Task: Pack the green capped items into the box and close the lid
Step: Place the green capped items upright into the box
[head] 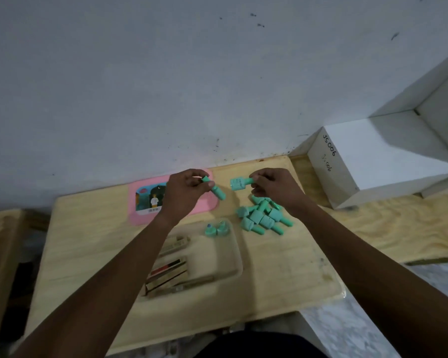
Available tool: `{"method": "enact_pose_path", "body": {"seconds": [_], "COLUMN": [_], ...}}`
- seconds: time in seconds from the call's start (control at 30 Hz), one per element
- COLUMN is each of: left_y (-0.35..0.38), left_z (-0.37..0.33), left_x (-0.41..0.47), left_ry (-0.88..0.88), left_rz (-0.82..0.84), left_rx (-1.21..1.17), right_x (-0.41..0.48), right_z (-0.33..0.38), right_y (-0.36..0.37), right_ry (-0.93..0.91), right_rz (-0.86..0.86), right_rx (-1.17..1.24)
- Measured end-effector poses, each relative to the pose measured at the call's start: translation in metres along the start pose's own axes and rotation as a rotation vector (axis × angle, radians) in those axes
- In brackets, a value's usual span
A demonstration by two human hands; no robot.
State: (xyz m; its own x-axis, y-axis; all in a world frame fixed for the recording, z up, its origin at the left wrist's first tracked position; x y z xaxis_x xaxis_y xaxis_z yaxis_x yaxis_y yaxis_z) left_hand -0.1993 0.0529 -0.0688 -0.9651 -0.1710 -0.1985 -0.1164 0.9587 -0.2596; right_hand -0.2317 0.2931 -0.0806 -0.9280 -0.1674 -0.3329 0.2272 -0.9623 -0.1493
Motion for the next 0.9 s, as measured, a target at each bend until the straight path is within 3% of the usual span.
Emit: {"method": "enact_pose_path", "body": {"seconds": [0.3,0.53,0.9], "left_y": [-0.034,-0.033,0.006], "left_z": [0.013,0.029,0.063], "left_x": [-0.050,-0.076,-0.087], "left_ry": [0.089,0.052,0.118], "left_rz": [0.035,0.134,0.139], "left_rx": [0.223,0.445,0.766], "right_x": [-0.055,-0.079,-0.078], "right_z": [-0.001,-0.007,-0.038], "right_y": [0.035,0.060,0.103], "right_ry": [-0.066,-0.098,-0.326], "right_rz": [-0.003,0.038,0.034], "right_rx": [-0.183,-0.543,-0.934]}}
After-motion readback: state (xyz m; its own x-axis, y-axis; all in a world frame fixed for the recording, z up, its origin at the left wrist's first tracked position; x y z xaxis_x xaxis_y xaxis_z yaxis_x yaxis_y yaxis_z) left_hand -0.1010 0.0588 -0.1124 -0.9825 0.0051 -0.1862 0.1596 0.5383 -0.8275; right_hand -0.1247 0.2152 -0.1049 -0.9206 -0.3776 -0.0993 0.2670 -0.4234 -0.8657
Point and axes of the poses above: each hand's wrist, its own x-axis towards the middle knuckle, its own y-axis out of the palm, z = x × y, the point moved 4 cm from there along x, towards the middle knuckle, and after that the axes turned 2 degrees about -y, right-handed, at the moved point
